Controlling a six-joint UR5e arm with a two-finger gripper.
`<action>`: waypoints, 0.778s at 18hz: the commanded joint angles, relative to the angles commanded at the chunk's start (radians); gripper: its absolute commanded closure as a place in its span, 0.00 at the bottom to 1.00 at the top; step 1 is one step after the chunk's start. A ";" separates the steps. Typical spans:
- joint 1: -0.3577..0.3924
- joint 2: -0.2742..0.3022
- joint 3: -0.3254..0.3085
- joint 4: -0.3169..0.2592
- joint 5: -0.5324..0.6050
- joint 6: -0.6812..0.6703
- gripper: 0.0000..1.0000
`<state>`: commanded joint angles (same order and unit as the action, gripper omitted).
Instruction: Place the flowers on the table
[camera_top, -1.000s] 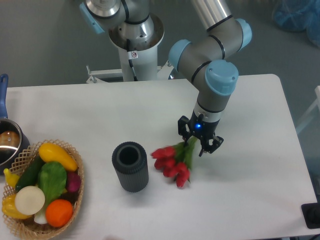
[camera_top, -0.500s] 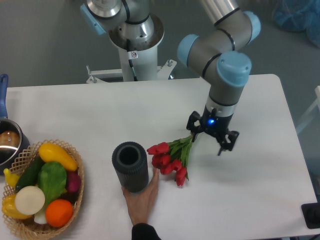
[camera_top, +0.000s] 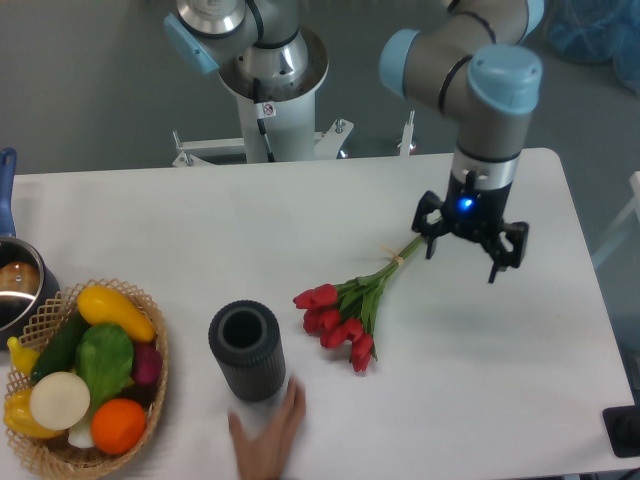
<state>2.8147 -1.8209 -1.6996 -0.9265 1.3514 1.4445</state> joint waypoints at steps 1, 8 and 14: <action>0.015 0.002 -0.005 0.000 -0.002 0.048 0.00; 0.023 0.003 -0.034 -0.003 0.120 0.226 0.00; -0.003 -0.024 -0.026 -0.003 0.115 0.221 0.00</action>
<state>2.8118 -1.8453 -1.7257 -0.9296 1.4665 1.6659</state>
